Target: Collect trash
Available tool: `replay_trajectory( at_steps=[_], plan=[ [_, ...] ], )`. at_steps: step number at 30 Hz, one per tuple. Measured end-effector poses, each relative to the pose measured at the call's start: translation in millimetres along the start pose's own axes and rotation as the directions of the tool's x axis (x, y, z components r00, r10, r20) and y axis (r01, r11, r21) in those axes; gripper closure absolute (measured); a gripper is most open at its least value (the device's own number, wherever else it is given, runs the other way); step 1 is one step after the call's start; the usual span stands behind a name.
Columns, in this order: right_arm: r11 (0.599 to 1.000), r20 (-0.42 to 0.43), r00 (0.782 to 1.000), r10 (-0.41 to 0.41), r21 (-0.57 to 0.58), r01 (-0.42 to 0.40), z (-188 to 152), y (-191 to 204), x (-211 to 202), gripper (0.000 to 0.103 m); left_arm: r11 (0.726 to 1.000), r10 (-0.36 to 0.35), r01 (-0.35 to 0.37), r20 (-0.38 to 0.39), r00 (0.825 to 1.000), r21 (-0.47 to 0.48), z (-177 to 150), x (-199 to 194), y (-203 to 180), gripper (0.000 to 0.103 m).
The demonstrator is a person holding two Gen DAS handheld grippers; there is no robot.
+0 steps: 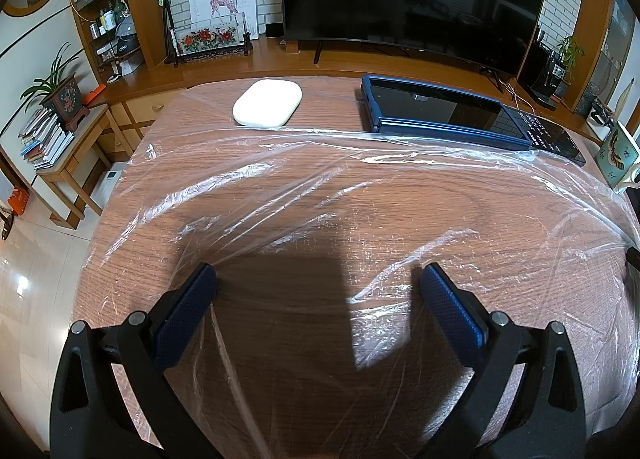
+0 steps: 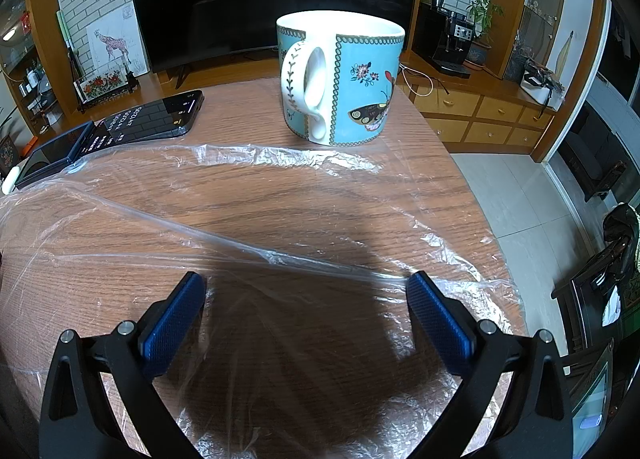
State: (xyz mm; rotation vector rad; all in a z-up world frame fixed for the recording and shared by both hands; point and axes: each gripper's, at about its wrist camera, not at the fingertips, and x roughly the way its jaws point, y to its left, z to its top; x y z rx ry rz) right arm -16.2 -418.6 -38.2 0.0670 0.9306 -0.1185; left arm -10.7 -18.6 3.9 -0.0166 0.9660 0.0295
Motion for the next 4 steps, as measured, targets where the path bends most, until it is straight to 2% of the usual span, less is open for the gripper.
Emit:
replay_trajectory(
  at_steps=[4],
  plan=[
    [1.000, 0.000, 1.000, 0.000, 0.000, 0.000, -0.1, 0.1, -0.1, 0.004, 1.000, 0.000, 0.000, 0.000, 1.000, 0.000, 0.0, -0.1, -0.1, 0.001]
  ],
)
